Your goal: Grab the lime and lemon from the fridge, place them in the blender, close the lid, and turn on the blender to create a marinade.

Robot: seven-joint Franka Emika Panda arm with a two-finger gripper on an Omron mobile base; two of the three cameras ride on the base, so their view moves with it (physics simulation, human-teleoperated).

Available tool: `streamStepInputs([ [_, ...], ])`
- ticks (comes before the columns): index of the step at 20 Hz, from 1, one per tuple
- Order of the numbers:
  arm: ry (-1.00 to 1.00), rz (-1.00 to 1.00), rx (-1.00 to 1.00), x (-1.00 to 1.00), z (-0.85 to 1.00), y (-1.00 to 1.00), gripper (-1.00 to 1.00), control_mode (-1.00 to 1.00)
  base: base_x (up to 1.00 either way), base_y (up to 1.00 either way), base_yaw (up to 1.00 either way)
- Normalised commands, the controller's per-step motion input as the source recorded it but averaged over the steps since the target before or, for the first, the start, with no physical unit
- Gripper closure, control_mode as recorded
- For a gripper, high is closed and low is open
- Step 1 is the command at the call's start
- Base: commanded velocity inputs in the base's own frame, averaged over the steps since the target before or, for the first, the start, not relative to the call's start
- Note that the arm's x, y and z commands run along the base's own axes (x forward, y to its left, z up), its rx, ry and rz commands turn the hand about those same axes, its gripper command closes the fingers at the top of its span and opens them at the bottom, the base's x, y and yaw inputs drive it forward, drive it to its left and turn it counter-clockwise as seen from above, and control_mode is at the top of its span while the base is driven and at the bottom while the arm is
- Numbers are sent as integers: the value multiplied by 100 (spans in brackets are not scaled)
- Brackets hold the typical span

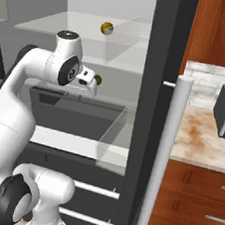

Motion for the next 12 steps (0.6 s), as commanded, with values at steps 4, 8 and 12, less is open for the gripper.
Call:
streamStepInputs([
  [4, -12, 0, 0, -20, 3, 8, -100, -100, 0, 0, 0],
  [8, -33, -24, 0, 0, 56, 63, -100, -100, 0, 0, 0],
  [12, -11, -14, 7, 12, 21, -29, -100, -100, 0, 0, 0],
])
